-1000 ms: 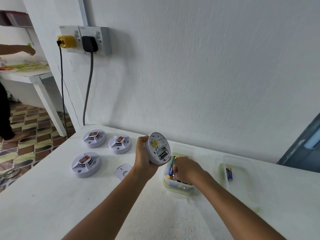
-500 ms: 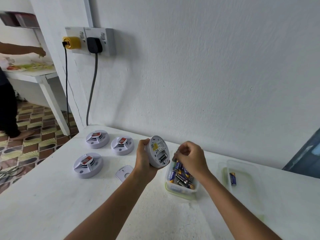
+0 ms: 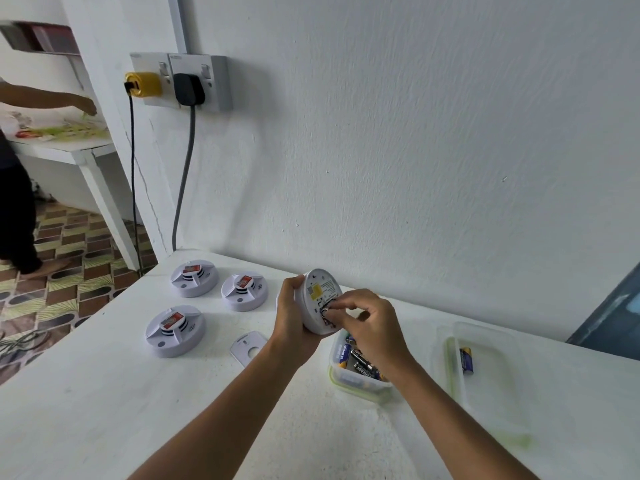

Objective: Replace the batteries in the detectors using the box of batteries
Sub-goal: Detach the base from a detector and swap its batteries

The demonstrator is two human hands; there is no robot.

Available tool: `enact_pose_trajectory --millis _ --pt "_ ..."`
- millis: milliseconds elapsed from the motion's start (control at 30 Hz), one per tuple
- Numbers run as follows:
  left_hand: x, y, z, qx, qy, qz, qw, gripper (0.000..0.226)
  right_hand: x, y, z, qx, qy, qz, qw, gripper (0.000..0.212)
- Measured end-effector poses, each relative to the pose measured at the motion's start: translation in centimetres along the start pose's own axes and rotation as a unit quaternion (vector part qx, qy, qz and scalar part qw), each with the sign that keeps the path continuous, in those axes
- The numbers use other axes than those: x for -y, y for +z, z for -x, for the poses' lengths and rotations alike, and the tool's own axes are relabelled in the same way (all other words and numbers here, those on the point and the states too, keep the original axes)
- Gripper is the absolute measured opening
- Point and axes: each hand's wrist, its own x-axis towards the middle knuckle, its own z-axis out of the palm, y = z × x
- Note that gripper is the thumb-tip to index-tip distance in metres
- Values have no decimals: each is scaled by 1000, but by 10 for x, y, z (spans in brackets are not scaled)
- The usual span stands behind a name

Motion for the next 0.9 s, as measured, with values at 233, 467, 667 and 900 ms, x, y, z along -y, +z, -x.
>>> enact_pose_trajectory --millis 233,467,667,900 --pt "-2 4 2 30 -6 -13 999 46 0 -4 -10 39 241 -143 959 101" --pt "-16 1 6 90 -59 -33 994 55 17 -1 -6 82 192 -221 953 65" --pt "-34 -1 12 116 -74 -51 989 61 18 -7 -6 152 169 -328 917 69" --pt "-38 -5 13 113 -71 -74 988 59 23 -3 0 122 155 -294 935 58"
